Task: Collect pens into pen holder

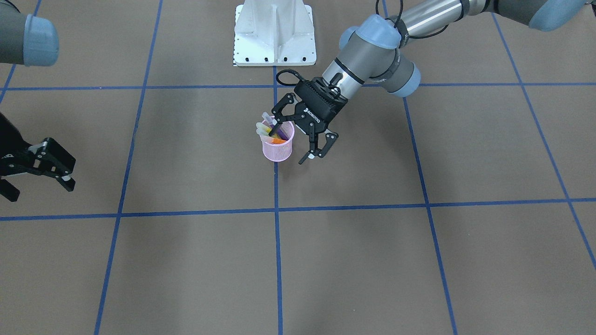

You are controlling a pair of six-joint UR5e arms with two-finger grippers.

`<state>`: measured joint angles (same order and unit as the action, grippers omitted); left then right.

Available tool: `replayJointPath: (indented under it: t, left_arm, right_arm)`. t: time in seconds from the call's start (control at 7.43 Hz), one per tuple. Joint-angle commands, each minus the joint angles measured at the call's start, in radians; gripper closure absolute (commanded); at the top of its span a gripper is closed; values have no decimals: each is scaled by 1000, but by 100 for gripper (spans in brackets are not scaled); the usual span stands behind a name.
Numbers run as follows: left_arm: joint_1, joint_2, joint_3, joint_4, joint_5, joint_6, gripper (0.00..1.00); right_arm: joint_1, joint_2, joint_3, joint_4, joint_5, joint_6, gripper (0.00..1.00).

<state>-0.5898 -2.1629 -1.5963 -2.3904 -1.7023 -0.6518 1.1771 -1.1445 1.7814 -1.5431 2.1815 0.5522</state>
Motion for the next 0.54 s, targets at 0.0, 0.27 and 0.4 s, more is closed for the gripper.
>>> replayJointPath:
  t: [0.0, 0.27, 0.4]
  left_arm:
    - [-176, 6, -106, 424, -193, 97, 2]
    - [-319, 107, -143, 610, -313, 336, 2]
    - [-443, 159, -140, 679, -441, 474, 2]
  right_arm:
    - [99, -81, -13, -3, 73, -177, 0]
    - [178, -157, -42, -3, 95, -349, 0]
    - [221, -206, -66, -2, 113, -459, 0]
